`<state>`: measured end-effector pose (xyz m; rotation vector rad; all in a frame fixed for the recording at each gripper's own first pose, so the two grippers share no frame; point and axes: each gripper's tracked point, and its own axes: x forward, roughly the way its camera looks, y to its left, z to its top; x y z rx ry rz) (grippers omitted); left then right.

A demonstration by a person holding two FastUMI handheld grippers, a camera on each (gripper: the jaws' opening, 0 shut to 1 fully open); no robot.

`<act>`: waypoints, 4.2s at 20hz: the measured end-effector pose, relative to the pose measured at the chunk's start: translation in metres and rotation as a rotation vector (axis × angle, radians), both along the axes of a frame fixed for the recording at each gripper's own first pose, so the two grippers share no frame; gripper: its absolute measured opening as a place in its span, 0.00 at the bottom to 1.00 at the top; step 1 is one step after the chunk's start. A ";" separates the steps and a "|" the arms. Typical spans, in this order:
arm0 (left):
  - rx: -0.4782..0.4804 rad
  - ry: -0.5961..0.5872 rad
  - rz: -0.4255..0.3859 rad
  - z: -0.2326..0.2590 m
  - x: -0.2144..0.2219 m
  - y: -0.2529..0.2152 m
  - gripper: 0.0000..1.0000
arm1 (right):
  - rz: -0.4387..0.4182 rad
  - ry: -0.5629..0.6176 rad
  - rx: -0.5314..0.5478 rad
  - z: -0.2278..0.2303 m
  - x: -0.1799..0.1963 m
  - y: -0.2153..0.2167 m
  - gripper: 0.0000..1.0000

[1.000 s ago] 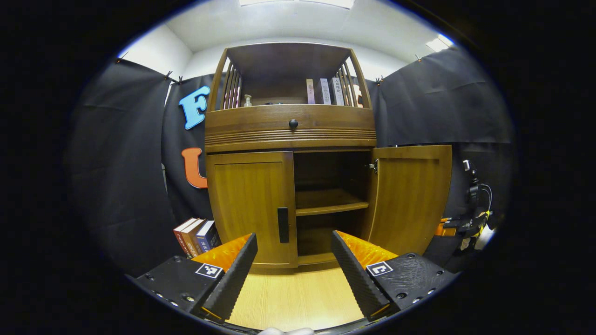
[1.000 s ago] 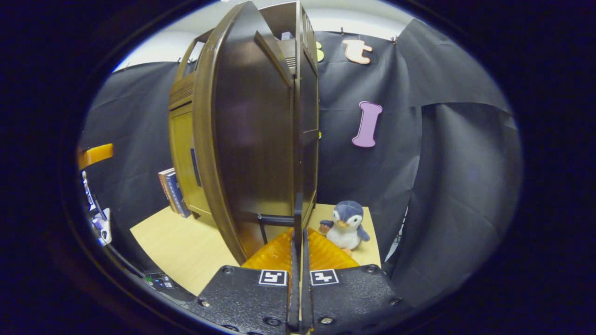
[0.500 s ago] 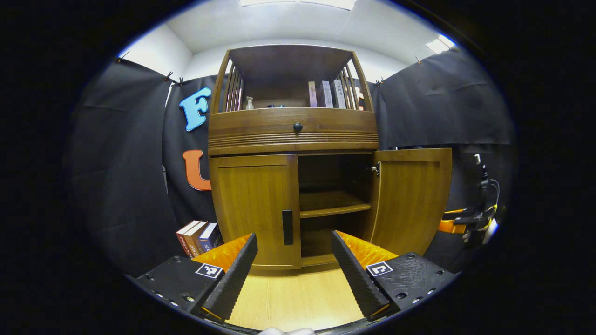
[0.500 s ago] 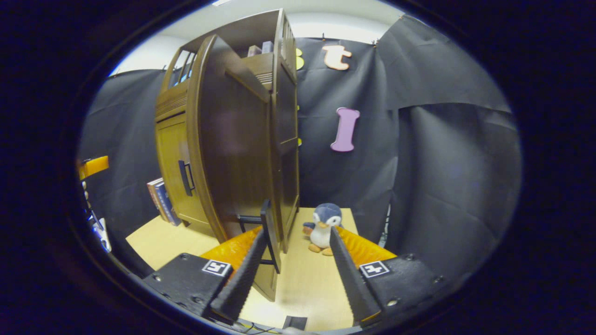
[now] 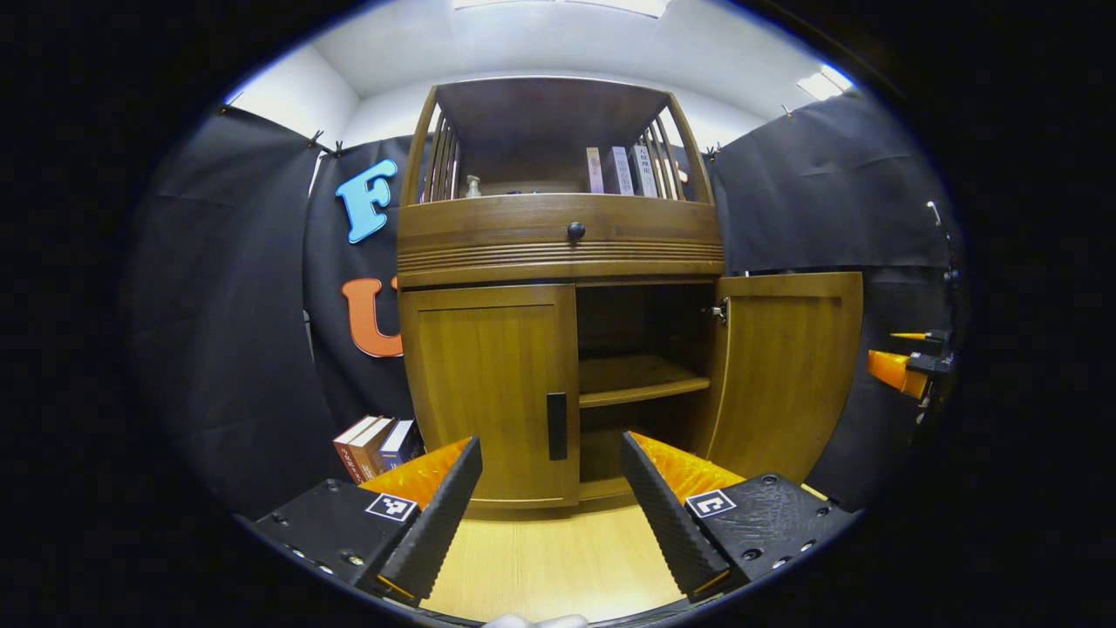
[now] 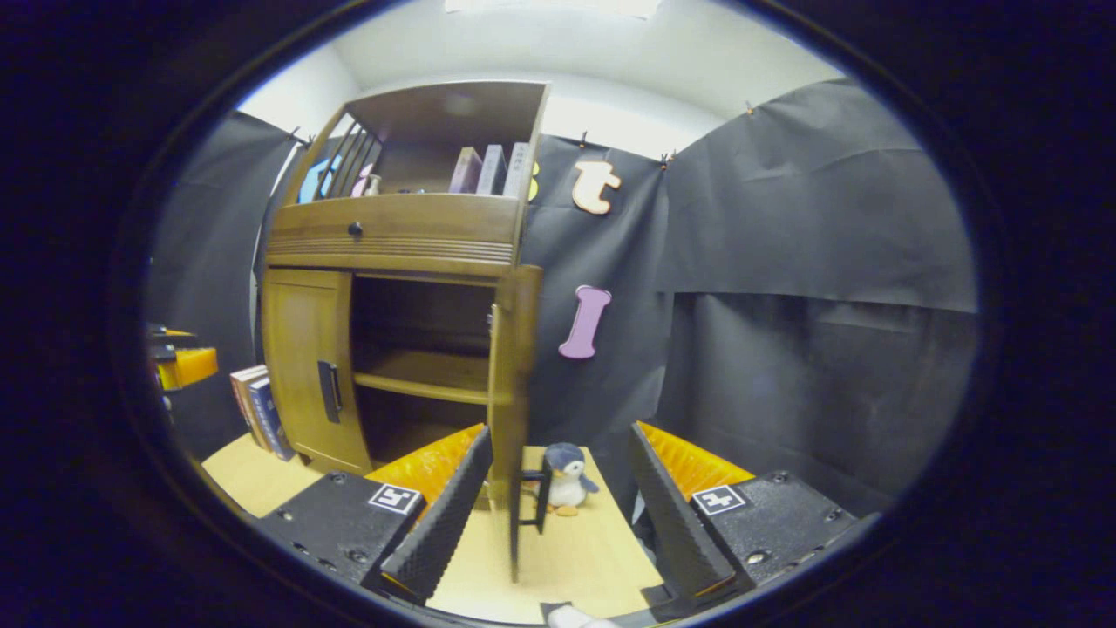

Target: Open the right door of the double-door shoe cabinet with the right hand, and open the left door with the left hand.

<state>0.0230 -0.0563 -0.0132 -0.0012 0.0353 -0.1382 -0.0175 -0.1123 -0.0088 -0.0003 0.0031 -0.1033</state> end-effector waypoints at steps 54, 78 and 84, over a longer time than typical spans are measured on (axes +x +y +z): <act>-0.025 0.000 -0.058 -0.111 0.231 -0.047 0.30 | 0.051 0.166 0.121 -0.044 0.005 0.050 0.98; -0.015 0.019 -0.039 -0.109 0.284 -0.061 0.55 | 0.118 0.200 0.098 -0.051 0.015 0.057 0.98; -0.019 0.021 -0.038 -0.107 0.263 -0.053 0.24 | 0.132 0.204 0.102 -0.053 0.014 0.056 0.98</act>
